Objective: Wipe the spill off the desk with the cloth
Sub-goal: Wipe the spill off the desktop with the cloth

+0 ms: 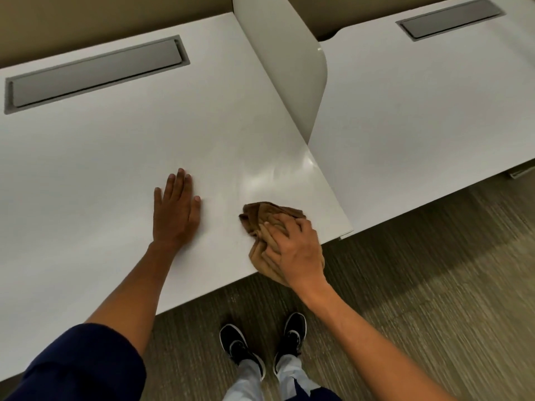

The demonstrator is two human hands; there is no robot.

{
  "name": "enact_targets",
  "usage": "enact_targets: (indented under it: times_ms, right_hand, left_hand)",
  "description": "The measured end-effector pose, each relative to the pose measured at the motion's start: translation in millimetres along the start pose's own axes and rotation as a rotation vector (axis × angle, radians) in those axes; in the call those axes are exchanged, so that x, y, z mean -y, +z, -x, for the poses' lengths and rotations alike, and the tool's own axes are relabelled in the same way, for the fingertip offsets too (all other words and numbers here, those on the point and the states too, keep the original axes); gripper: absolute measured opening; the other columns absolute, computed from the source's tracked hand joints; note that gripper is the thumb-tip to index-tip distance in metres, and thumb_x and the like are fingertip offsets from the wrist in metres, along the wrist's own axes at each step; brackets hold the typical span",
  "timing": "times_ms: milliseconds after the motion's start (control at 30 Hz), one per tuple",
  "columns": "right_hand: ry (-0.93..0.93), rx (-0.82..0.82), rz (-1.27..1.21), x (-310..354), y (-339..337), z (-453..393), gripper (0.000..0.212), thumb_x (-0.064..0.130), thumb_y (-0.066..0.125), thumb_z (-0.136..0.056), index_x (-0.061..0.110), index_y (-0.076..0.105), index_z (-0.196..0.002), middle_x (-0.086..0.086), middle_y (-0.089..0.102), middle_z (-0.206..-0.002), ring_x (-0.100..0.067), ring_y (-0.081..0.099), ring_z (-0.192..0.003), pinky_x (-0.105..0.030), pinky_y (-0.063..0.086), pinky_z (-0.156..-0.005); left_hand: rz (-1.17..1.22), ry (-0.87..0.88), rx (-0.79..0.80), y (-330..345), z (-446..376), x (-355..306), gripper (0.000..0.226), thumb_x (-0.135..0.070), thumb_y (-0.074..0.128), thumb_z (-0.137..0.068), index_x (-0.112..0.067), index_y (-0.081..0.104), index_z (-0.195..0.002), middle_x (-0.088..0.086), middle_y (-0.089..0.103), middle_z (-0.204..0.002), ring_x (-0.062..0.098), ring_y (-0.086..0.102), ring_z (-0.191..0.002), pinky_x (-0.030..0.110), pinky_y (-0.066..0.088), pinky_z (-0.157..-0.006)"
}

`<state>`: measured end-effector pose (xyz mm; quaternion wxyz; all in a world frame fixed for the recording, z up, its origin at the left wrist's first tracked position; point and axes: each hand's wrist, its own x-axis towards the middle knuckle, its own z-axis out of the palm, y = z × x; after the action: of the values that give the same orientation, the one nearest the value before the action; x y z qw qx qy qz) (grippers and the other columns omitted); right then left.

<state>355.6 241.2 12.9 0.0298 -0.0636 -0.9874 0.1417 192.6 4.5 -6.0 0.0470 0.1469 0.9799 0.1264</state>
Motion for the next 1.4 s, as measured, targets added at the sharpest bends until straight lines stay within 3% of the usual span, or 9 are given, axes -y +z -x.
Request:
enact_targets:
  times_ms: [100, 267, 400, 633, 833, 967, 1067, 1200, 1400]
  right_hand:
    - [0.068, -0.081, 0.093, -17.5, -3.3, -9.0, 0.052, 0.049, 0.065, -0.077, 0.024, 0.069, -0.122, -0.009, 0.064, -0.124, -0.036, 0.059, -0.1, -0.038, 0.049, -0.071]
    - [0.188, -0.114, 0.08, -29.7, -8.1, -34.5, 0.052, 0.039, 0.071, -0.084, 0.021, 0.062, -0.132, -0.011, 0.057, -0.133, -0.037, 0.053, -0.105, -0.039, 0.044, -0.077]
    - [0.262, -0.106, 0.06, -34.2, -8.1, -50.4, 0.047, 0.034, 0.064, -0.092, 0.023, 0.056, -0.137, -0.011, 0.051, -0.138, -0.038, 0.047, -0.11, -0.042, 0.044, -0.084]
    - [0.383, -0.265, -0.058, -43.9, -9.2, -106.7, 0.032, 0.029, 0.056, -0.098, 0.014, 0.062, -0.126, -0.011, 0.053, -0.135, -0.037, 0.048, -0.114, -0.045, 0.046, -0.091]
    - [0.392, -0.268, -0.103, -42.9, -14.2, -159.9, 0.034, 0.033, 0.052, -0.1, 0.01, 0.062, -0.123, -0.012, 0.053, -0.133, -0.037, 0.049, -0.108, -0.046, 0.046, -0.089]
    - [0.404, -0.175, -0.084, -34.9, -10.3, -181.9, 0.04, 0.037, 0.043, -0.104, 0.017, 0.054, -0.136, -0.006, 0.048, -0.139, -0.028, 0.044, -0.119, -0.033, 0.038, -0.1]
    - [0.266, -0.099, -0.178, -17.4, -8.0, -184.1, 0.042, 0.04, 0.044, -0.101, 0.024, 0.053, -0.138, -0.002, 0.048, -0.14, -0.022, 0.041, -0.125, -0.027, 0.033, -0.106]
    - [-0.086, -0.011, -0.282, 29.7, -1.0, -159.9, 0.033, 0.035, 0.061, -0.091, 0.025, 0.07, -0.12, 0.0, 0.062, -0.131, -0.03, 0.048, -0.119, -0.038, 0.04, -0.101]
    - [-0.182, 0.018, -0.376, 66.2, 15.7, -104.2, 0.036, 0.04, 0.063, -0.089, 0.024, 0.07, -0.12, 0.001, 0.062, -0.13, -0.028, 0.047, -0.118, -0.036, 0.045, -0.095]
  left_hand:
    - [-0.003, -0.005, 0.002, -0.5, 0.6, -0.9, 0.067, -0.041, 0.018, -0.098, -0.012, 0.016, -0.159, 0.003, 0.007, -0.168, 0.021, 0.005, -0.155, 0.049, 0.004, -0.124]
    - [0.0, -0.006, 0.002, -1.2, 0.8, -2.5, 0.067, -0.04, 0.019, -0.098, -0.011, 0.017, -0.158, 0.004, 0.008, -0.168, 0.022, 0.006, -0.155, 0.05, 0.005, -0.124]
    - [-0.01, -0.004, 0.0, -0.9, 1.4, -2.1, 0.067, -0.041, 0.018, -0.098, -0.011, 0.018, -0.158, 0.005, 0.008, -0.168, 0.023, 0.006, -0.155, 0.051, 0.006, -0.124]
    - [-0.038, -0.008, 0.013, 1.7, -0.3, -0.6, 0.068, -0.041, 0.018, -0.099, -0.01, 0.015, -0.158, 0.005, 0.006, -0.168, 0.023, 0.005, -0.155, 0.052, 0.005, -0.124]
    - [-0.045, 0.002, 0.006, 0.3, 0.5, -2.6, 0.068, -0.043, 0.017, -0.099, -0.01, 0.014, -0.159, 0.005, 0.005, -0.168, 0.023, 0.004, -0.155, 0.052, 0.005, -0.124]
    - [-0.048, -0.001, 0.01, 0.7, -0.8, -1.1, 0.066, -0.043, 0.02, -0.101, -0.011, 0.014, -0.159, 0.004, 0.004, -0.168, 0.021, 0.002, -0.155, 0.051, 0.005, -0.125]
    - [-0.045, -0.003, 0.013, 1.7, -1.4, 0.3, 0.067, -0.043, 0.019, -0.101, -0.011, 0.013, -0.159, 0.003, 0.003, -0.168, 0.02, 0.001, -0.155, 0.051, 0.004, -0.125]
    - [-0.022, 0.009, 0.007, 0.5, -2.8, 0.5, 0.067, -0.041, 0.021, -0.1, -0.01, 0.013, -0.159, 0.004, 0.006, -0.168, 0.021, 0.003, -0.155, 0.051, 0.004, -0.124]
    - [0.232, -0.008, -0.098, -2.9, 0.4, 4.7, 0.063, -0.027, 0.028, -0.101, -0.006, 0.013, -0.158, 0.008, 0.016, -0.166, 0.02, 0.012, -0.154, 0.042, 0.001, -0.125]
